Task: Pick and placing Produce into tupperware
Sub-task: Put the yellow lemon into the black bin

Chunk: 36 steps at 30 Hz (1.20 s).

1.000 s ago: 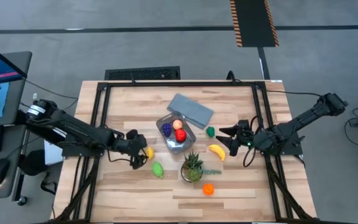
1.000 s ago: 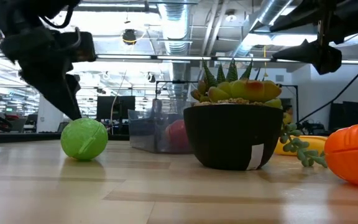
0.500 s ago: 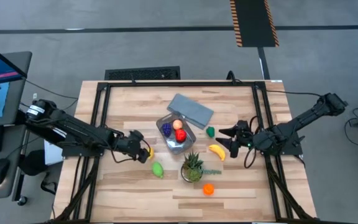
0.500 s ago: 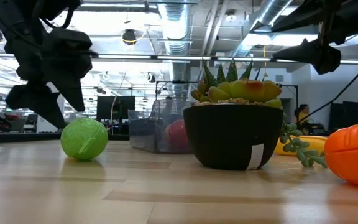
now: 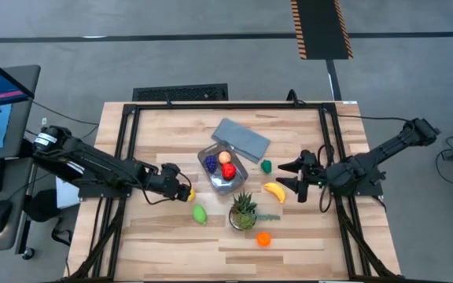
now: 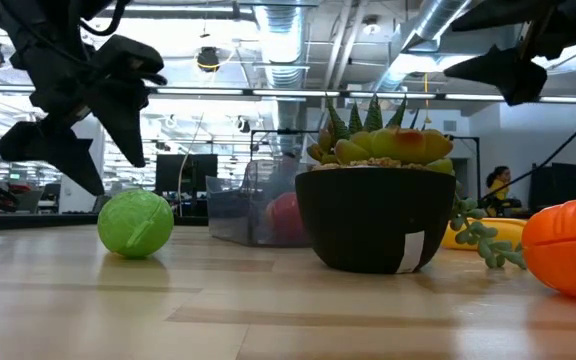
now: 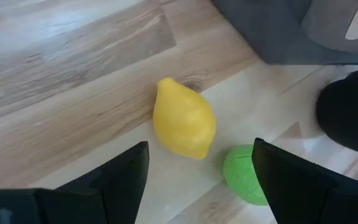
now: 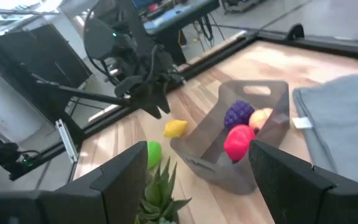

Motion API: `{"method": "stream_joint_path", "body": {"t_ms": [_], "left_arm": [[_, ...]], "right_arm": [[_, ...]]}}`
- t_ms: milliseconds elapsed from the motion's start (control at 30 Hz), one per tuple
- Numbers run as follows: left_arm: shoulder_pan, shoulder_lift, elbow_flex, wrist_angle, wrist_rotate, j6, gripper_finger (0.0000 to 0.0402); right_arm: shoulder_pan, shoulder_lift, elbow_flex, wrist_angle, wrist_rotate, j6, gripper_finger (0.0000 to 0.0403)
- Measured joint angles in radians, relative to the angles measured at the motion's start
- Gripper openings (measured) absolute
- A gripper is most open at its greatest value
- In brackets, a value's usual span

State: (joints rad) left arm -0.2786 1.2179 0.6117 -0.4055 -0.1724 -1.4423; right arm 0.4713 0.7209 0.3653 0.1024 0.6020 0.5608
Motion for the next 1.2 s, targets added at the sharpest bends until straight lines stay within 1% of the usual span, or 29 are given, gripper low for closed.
{"method": "stream_joint_path", "body": {"t_ms": [267, 367, 467, 600, 733, 867, 1067, 1200], "left_arm": [[0.047, 0.0, 0.013, -0.006, 0.033, -0.046, 0.0273], [0.054, 0.03, 0.033, -0.03, 0.059, -0.055, 0.0272], [0.054, 0.089, 0.109, -0.099, 0.052, -0.033, 0.0265], [0.057, 0.178, 0.245, -0.26, 0.025, 0.03, 0.0249], [0.073, 0.248, 0.318, -0.345, 0.055, 0.071, 0.0238], [0.079, 0.277, 0.324, -0.334, 0.089, 0.072, 0.0241], [0.078, 0.263, 0.325, -0.32, 0.081, 0.046, 0.0247], [0.078, 0.265, 0.325, -0.302, 0.089, 0.064, 0.0247]], "right_arm": [[0.0, -0.124, 0.0, -0.091, 0.0, -0.039, 0.0301], [0.0, -0.157, 0.0, -0.128, 0.0, -0.039, 0.0301], [0.0, -0.192, 0.0, -0.169, -0.001, -0.039, 0.0301], [0.0, -0.23, 0.0, -0.218, -0.001, -0.039, 0.0301], [0.0, -0.269, 0.0, -0.263, -0.003, -0.038, 0.0301], [0.0, -0.299, 0.0, -0.291, -0.01, -0.039, 0.0301], [0.0, -0.331, 0.0, -0.329, -0.03, -0.039, 0.0301], [0.0, -0.345, 0.0, -0.334, -0.03, -0.046, 0.0301]]}}
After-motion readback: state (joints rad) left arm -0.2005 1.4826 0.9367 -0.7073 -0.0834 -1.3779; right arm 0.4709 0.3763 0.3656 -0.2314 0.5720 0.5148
